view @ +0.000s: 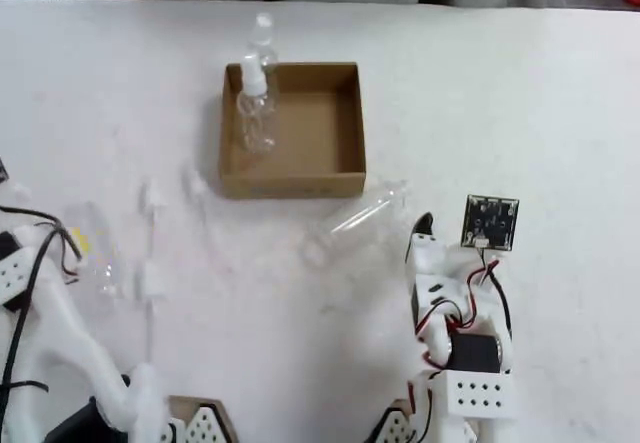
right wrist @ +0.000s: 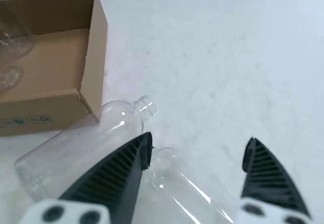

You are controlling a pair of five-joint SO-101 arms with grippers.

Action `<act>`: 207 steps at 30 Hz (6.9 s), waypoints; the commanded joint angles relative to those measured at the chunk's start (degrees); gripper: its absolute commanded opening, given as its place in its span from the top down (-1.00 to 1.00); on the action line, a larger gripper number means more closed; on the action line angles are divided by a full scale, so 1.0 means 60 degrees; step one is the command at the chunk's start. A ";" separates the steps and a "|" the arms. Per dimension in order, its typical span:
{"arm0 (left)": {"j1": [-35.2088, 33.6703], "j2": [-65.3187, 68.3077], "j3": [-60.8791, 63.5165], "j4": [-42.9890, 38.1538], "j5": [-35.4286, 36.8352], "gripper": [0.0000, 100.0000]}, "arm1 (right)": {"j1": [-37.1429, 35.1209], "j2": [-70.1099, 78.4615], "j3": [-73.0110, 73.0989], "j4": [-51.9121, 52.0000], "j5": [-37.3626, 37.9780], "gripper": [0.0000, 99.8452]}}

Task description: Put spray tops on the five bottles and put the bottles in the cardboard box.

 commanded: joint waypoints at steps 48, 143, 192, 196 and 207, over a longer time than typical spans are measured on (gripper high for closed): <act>0.3817 0.0037 0.3179 -0.3502 -0.4352 0.95 | 0.0022 -0.0125 -0.0073 -0.0051 0.0117 0.47; 0.4022 0.5941 -0.2784 -0.2579 -1.2293 0.45 | -0.0286 -0.0125 0.0161 -0.0051 0.0733 0.47; 0.0740 0.7495 -0.5172 -0.0264 -0.0923 0.64 | -0.0300 -0.0125 0.0703 -0.0784 0.0747 0.47; 0.0681 0.7495 -0.5260 0.0117 -0.1597 0.41 | -0.0300 -0.0125 0.1040 -0.1341 0.1333 0.47; 0.0388 0.4842 -0.3927 0.0117 -0.2755 0.39 | -0.0300 -0.0125 0.1143 -0.1531 0.1509 0.47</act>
